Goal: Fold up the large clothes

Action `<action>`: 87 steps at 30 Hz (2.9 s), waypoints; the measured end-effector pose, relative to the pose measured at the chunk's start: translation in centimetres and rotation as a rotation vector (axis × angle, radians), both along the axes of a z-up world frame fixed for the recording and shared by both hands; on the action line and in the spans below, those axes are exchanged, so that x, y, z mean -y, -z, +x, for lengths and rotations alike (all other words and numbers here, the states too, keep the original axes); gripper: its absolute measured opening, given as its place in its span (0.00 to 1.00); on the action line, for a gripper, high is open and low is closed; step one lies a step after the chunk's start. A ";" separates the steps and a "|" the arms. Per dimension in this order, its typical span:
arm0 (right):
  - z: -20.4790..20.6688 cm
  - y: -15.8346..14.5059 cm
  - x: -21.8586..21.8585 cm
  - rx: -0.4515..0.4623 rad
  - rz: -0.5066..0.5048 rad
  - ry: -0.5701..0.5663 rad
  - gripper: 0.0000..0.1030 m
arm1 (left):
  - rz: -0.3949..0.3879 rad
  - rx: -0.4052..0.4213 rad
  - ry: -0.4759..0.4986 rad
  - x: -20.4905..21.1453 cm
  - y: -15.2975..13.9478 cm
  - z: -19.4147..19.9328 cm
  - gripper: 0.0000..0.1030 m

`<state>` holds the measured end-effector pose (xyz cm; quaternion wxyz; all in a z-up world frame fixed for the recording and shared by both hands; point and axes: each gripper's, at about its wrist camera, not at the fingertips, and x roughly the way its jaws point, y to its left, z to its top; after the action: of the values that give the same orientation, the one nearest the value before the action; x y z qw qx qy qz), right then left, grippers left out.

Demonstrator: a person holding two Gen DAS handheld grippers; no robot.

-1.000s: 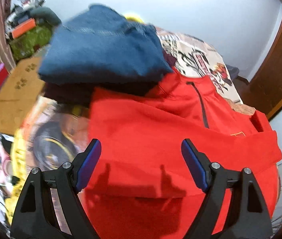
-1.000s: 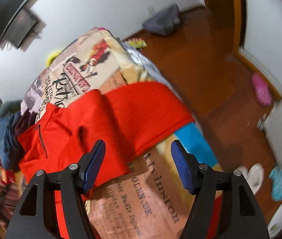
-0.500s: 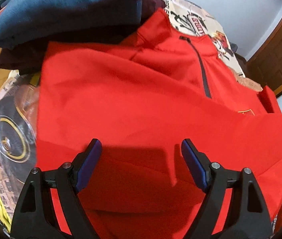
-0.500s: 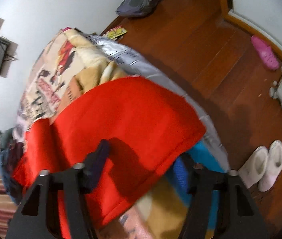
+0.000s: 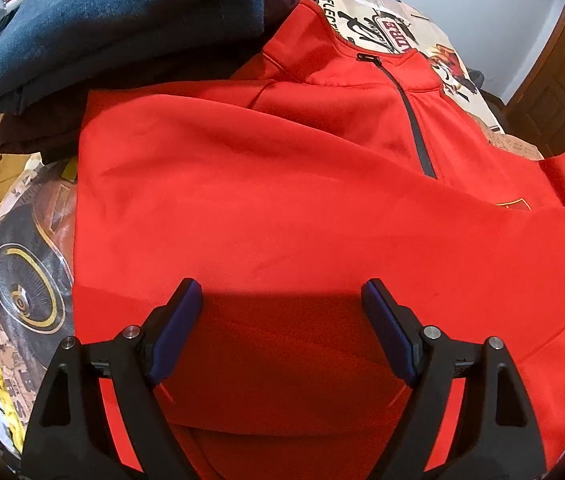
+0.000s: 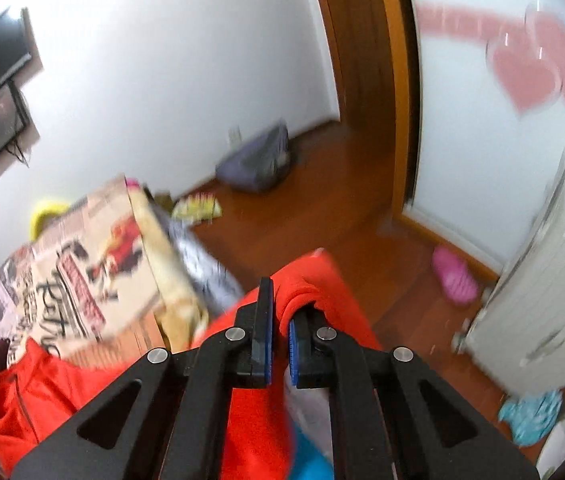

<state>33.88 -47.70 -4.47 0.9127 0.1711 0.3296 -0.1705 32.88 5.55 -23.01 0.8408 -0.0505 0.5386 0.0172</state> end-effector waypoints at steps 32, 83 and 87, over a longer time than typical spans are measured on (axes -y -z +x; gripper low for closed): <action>0.3 -3.1 -28.7 -0.060 0.043 -0.793 0.05 | 0.006 0.258 -0.007 -5.1 -9.8 -7.8 0.80; -4.3 3.0 -18.1 -0.263 -0.091 -0.720 0.37 | 0.118 -0.031 0.481 17.6 -0.8 3.0 0.79; -3.8 4.9 -17.8 -0.306 -0.086 -0.698 0.37 | 0.090 -0.049 0.454 18.3 -0.1 4.1 0.79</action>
<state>30.07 -29.92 -9.37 0.8625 -0.0171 0.4930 0.1134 36.94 -12.77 -22.87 0.8112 0.1099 0.5552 -0.1473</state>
